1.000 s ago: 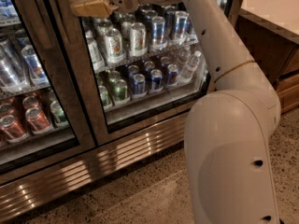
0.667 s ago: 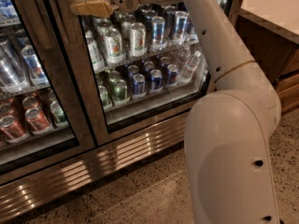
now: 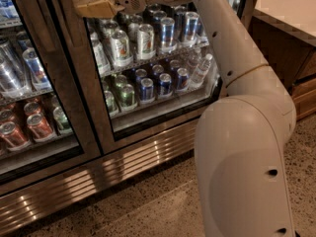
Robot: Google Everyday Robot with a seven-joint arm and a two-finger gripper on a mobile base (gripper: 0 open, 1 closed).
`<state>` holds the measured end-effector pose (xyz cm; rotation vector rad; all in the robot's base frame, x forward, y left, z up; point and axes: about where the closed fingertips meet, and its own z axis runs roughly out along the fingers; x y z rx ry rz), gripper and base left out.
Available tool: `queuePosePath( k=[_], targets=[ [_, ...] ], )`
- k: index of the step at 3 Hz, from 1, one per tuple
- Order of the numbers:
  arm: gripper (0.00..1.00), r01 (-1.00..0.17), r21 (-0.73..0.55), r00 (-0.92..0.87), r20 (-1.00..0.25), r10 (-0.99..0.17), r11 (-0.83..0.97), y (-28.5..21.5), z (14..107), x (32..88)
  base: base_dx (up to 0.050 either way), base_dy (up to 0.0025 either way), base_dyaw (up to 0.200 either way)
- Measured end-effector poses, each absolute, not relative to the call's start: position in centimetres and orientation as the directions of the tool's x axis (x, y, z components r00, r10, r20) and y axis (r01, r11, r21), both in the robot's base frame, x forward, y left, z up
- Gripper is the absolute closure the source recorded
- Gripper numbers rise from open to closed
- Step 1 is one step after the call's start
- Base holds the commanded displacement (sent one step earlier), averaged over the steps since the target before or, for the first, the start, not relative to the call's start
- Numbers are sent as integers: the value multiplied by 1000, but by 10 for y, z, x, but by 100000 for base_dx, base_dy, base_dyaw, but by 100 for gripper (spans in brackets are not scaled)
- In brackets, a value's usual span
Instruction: Open right fridge door
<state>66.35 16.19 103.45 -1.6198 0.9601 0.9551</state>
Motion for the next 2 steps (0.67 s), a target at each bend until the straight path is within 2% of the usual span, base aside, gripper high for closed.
queuePosePath(
  k=[2],
  targets=[
    [26,-916,-346,377,-916,-140,-201,162,1035,663,0,0,0]
  ],
)
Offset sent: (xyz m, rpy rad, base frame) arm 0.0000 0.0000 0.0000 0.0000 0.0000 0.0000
